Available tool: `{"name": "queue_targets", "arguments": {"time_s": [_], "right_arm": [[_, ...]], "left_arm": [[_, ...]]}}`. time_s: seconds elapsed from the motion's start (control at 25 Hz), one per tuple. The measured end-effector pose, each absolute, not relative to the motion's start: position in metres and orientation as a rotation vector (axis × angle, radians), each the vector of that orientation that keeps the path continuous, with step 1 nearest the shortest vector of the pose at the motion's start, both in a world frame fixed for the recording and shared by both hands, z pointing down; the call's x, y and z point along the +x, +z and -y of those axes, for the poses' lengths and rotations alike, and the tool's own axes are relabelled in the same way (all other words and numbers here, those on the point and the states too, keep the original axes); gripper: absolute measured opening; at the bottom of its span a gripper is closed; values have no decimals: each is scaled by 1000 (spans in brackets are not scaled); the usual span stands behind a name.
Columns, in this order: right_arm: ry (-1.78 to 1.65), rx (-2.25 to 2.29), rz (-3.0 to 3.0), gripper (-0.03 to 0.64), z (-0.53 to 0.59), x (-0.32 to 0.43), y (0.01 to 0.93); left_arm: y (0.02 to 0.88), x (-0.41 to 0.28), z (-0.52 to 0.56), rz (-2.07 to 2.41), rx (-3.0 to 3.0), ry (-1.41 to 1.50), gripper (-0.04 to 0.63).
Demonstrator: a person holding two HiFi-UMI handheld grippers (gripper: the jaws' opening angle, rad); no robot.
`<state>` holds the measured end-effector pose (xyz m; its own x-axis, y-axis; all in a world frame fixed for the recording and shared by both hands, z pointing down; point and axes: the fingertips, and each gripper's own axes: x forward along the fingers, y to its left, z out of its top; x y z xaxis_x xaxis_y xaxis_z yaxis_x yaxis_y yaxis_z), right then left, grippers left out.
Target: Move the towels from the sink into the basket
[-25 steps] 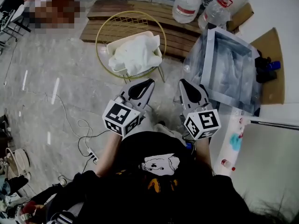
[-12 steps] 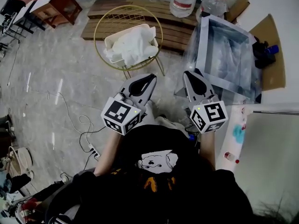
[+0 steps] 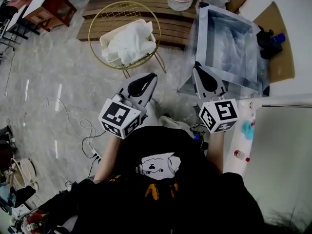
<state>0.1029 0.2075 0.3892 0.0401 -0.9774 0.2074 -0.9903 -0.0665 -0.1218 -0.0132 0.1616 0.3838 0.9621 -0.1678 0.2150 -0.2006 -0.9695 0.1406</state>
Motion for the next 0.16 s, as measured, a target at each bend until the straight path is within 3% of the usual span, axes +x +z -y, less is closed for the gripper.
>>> {"name": "queue_targets", "arguments": {"time_s": [0.16], "right_arm": [[366,2233,2107,5,-207,106,390]], "left_arm": [[386,-9,-163,266,2959,316,23]]}}
